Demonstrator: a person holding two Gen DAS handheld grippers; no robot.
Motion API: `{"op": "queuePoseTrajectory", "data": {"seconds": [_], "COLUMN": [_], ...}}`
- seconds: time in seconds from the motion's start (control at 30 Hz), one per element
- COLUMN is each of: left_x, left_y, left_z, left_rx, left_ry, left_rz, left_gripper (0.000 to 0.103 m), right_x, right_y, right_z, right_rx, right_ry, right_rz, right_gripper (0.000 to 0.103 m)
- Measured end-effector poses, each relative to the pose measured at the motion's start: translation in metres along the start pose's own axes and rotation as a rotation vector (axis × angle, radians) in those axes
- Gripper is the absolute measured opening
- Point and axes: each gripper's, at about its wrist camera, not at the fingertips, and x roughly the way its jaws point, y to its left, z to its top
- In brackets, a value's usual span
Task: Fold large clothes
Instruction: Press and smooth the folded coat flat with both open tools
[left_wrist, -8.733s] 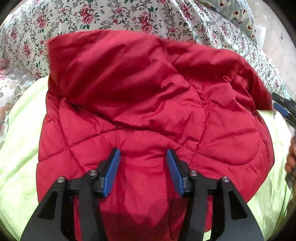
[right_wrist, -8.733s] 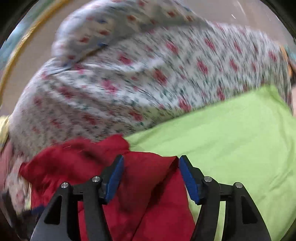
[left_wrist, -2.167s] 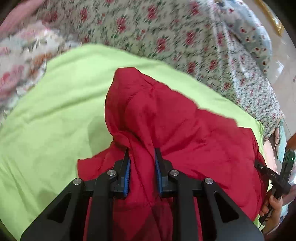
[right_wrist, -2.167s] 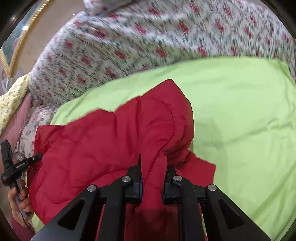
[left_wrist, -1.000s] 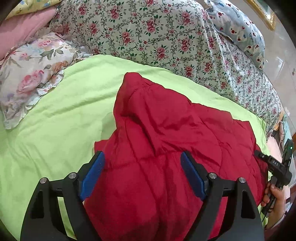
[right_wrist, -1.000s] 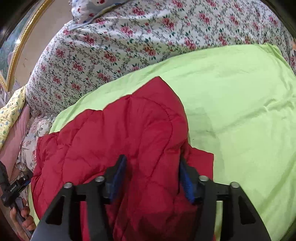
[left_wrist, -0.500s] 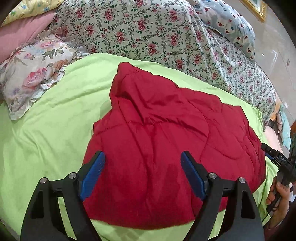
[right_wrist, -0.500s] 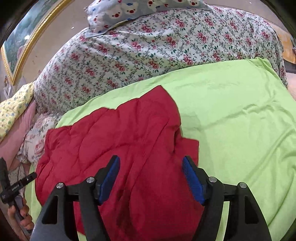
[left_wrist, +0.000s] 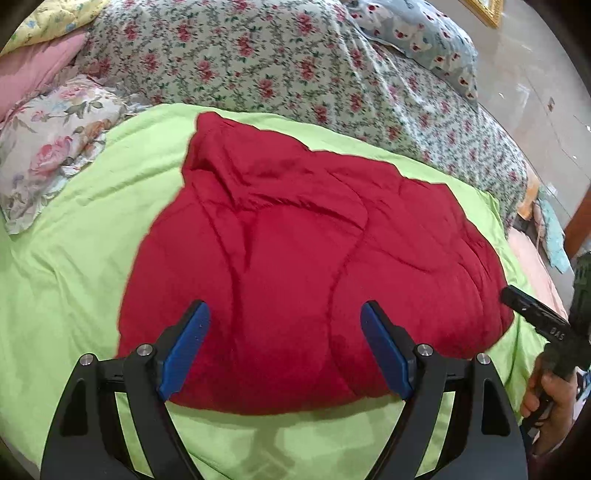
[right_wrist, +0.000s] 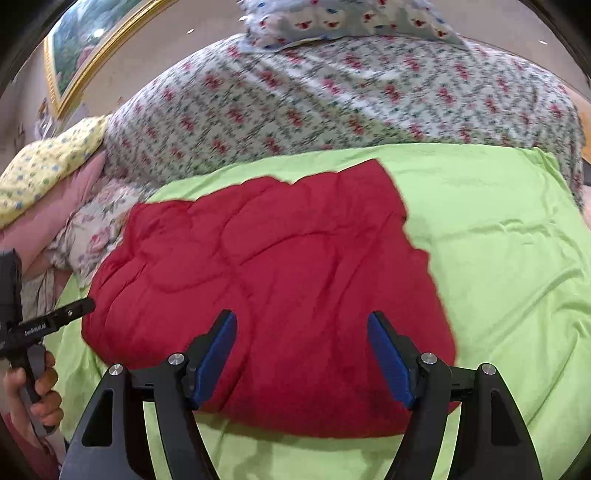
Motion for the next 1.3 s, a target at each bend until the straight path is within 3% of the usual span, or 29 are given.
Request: {"op": "queuePoseTrajectory", "data": {"seconds": [0.13,0.33,0.73,1.13,1.3], "left_x": [0.004,0.019,0.043,0.077,0.081], "left_y": [-0.013,-0.019,-0.017,-0.009,-0.009], "left_z": [-0.006,-0.007,0.004,0.029,0.030], "left_rx": [0.040,0.071,0.077,0.044,0.047], "left_ry": [0.019,0.051,0.087,0.121,0.119], "left_rz": [-0.009,0.029,0.089,0.140,0.152], "left_gripper": [0.084,0.085,0.097,0.101,0.103], "right_x": [0.013,0.030,0.067,0.070,0.043], "right_y": [0.014,0.025,0.004,-0.007,0.014], "right_z": [-0.008,-0.011,0.008,0.021,0.021], "right_rx": [-0.043,-0.100,-0.061,0.012,-0.014], "right_ry": [0.053,0.071,0.125,0.104,0.036], "right_rz": [0.034,-0.008,-0.070,-0.091,-0.022], "right_gripper": [0.075,0.080,0.084,0.088,0.088]}}
